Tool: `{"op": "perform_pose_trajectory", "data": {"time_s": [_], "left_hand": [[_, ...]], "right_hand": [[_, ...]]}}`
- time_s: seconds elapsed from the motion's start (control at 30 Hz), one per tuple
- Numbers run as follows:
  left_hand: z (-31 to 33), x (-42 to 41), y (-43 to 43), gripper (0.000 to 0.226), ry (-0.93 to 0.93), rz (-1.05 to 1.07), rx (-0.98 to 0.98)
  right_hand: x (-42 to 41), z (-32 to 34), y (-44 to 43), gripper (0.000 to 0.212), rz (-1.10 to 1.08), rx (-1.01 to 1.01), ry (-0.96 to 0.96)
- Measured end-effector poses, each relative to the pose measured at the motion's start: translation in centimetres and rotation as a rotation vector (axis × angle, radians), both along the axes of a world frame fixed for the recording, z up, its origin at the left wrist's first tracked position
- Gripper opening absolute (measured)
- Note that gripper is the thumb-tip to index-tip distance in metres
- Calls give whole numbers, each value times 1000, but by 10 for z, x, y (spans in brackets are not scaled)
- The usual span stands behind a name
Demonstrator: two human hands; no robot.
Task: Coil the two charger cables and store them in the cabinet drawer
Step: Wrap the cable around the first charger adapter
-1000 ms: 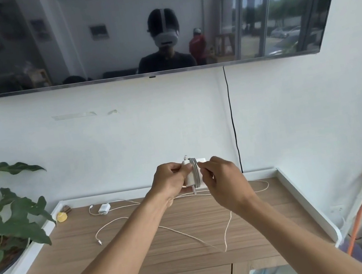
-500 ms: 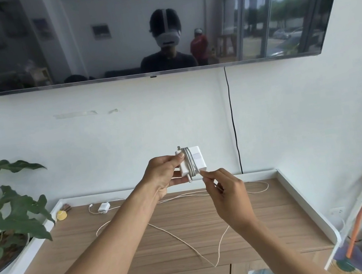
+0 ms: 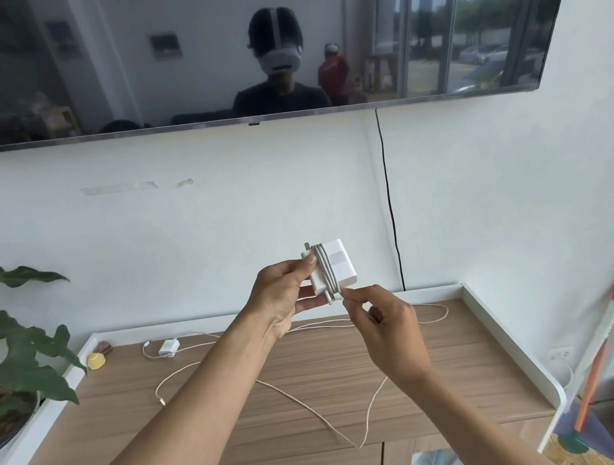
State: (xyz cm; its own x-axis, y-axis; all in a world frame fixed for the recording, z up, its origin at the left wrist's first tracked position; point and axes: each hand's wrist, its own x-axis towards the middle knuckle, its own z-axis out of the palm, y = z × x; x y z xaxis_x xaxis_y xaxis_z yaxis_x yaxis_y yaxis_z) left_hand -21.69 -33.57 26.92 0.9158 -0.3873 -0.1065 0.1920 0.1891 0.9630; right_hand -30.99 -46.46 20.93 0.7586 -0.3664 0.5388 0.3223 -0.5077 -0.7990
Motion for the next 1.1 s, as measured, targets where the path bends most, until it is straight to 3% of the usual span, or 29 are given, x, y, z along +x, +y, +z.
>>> {"op": "perform_pose_trajectory", "data": {"time_s": [0.17,0.3,0.43,0.6,0.67,0.8,0.9,1.1], "left_hand": [[1,0,7,26,-51,-123,10],[1,0,12,27,-67,-144,-7],[1,-4,14,29,-62,-176,-44],[4,-6,24,42,-123,-280,18],[4,-6,28,46,-149,-329,67],[1,-9,36,24,-229,-418,196],[-4,-11,37,29,-307,-450,323],[5,-11,48,25,-336,-549,395]], "right_hand": [[0,7,-11,7,171,232,144],[3,17,-19,9,249,242,203],[6,19,-19,29,241,216,289],[11,20,-25,30,363,278,357],[14,24,-32,32,398,213,434],[21,41,-44,26,407,-48,643],[26,53,-49,25,422,-256,834],[27,67,-45,34,541,-267,923]]}}
